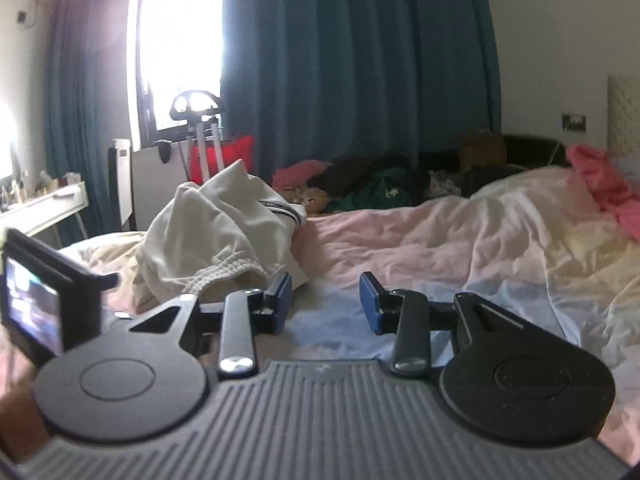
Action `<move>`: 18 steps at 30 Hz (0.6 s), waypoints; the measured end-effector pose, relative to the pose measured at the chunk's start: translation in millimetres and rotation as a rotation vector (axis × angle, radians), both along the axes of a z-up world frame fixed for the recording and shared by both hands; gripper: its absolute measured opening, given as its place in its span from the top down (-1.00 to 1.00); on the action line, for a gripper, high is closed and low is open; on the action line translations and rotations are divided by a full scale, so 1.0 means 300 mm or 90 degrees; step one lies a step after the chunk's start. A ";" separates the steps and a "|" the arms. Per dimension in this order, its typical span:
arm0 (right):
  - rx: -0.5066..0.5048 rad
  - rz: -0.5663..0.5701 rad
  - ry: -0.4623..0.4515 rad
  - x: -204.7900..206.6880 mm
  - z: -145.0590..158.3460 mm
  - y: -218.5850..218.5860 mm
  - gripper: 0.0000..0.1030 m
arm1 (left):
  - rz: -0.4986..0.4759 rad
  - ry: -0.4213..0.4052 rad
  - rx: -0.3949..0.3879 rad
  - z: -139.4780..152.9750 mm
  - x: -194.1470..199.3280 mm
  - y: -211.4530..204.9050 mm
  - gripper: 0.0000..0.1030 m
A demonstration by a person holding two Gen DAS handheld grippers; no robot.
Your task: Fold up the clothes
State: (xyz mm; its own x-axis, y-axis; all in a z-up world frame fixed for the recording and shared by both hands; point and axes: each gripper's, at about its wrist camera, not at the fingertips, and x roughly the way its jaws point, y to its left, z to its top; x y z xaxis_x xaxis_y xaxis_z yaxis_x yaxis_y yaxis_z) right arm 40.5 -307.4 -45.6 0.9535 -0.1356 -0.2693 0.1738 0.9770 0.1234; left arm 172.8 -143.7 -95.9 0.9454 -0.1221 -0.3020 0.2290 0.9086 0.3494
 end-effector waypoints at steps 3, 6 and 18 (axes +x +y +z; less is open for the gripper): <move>0.009 0.010 0.004 0.030 -0.016 -0.021 0.62 | -0.012 -0.030 0.029 -0.027 0.066 -0.082 -0.97; 0.012 0.018 0.003 0.065 -0.051 -0.024 0.74 | 0.017 -0.034 0.060 -0.058 0.178 -0.150 -0.82; 0.027 -0.008 -0.023 0.125 -0.144 -0.020 0.75 | 0.099 -0.034 -0.076 0.116 0.229 -0.003 0.65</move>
